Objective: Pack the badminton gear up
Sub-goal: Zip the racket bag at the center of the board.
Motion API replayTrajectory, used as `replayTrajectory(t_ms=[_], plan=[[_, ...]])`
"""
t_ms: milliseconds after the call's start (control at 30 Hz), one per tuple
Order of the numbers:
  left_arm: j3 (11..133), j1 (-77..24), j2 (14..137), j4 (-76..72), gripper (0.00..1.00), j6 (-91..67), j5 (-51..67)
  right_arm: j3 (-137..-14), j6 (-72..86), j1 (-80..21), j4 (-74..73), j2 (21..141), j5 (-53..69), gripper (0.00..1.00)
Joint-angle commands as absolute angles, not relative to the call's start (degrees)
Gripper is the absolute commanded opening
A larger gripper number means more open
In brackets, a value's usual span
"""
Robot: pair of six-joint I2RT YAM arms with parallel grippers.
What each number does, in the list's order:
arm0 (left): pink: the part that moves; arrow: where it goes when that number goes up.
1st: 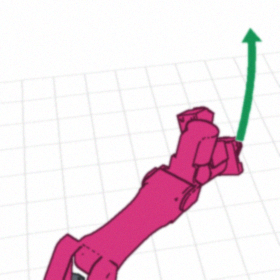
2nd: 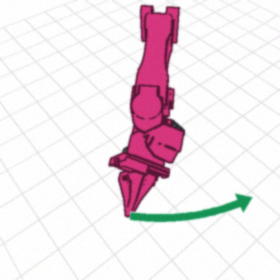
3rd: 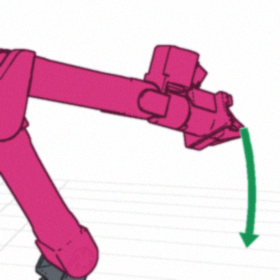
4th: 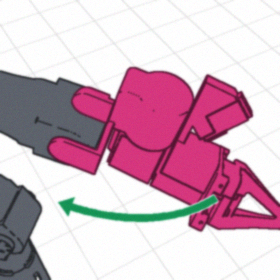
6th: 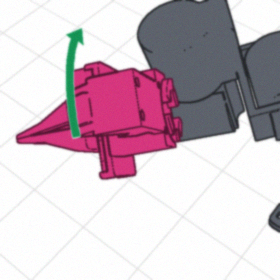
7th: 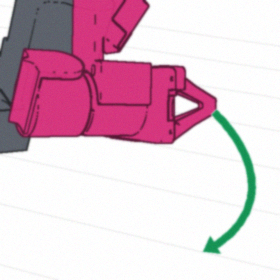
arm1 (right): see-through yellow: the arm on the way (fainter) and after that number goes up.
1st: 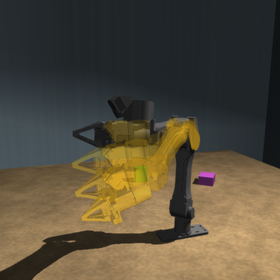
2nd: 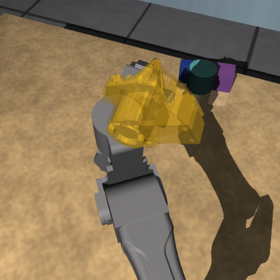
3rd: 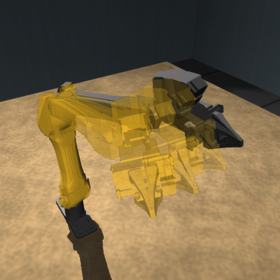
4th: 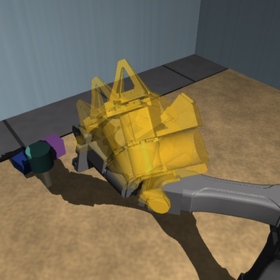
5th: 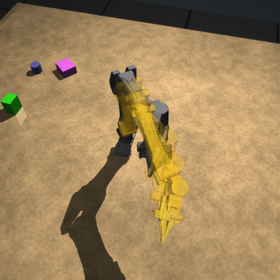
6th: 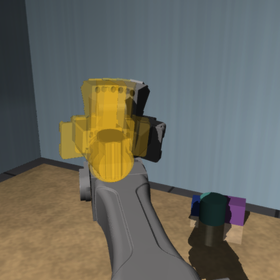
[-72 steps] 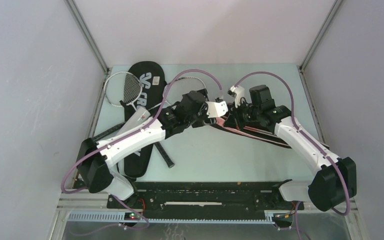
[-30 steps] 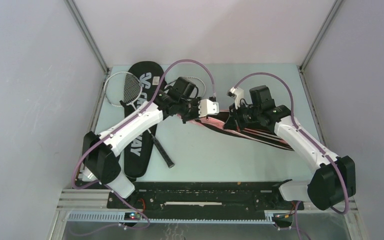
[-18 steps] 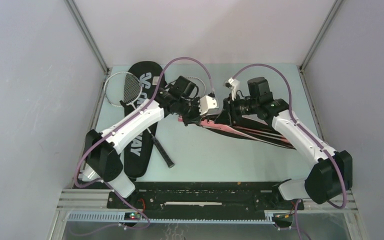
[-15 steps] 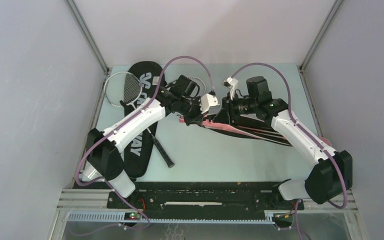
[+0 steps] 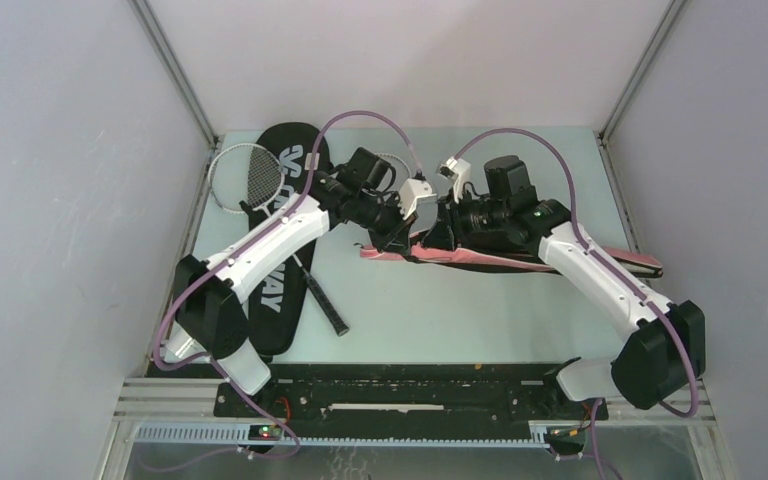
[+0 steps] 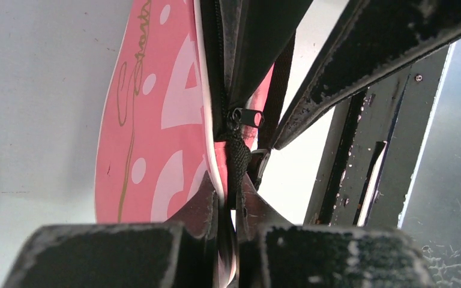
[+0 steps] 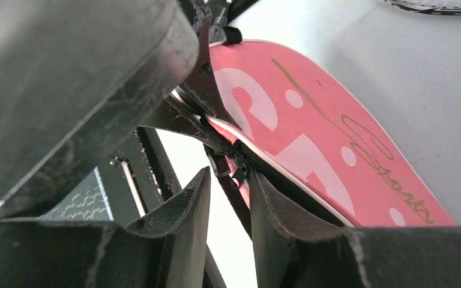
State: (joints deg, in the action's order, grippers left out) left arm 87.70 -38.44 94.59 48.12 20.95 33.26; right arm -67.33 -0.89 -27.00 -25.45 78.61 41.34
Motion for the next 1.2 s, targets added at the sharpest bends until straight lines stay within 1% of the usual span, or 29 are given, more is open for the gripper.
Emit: replayTrajectory(t_ms=[0,333,500,800,900,967,1167], plan=[[90.1,-38.6,92.5,45.1,0.00,18.5,45.9,-66.8,-0.8,-28.0,-23.9,75.9,31.7,0.38],[90.6,-38.4,92.5,45.1,0.00,18.0,51.1,-65.1,-3.2,-31.0,-24.2,75.7,24.4,0.39],[90.6,-37.5,92.6,44.4,0.00,17.5,56.5,-63.7,-4.1,-31.5,-23.8,75.7,21.0,0.38],[90.2,-36.9,92.1,44.1,0.00,17.9,60.2,-61.3,-5.9,-33.5,-22.5,75.8,16.0,0.35],[89.8,-36.9,91.8,44.1,0.00,18.6,60.1,-61.0,-6.2,-34.0,-22.3,76.0,15.0,0.30],[89.7,-36.9,91.7,44.3,0.00,19.0,59.9,-61.0,-6.6,-34.2,-22.2,76.0,14.2,0.25],[89.5,-36.7,91.1,44.7,0.00,20.3,58.6,-61.0,-7.9,-34.2,-22.8,74.9,12.9,0.04]])
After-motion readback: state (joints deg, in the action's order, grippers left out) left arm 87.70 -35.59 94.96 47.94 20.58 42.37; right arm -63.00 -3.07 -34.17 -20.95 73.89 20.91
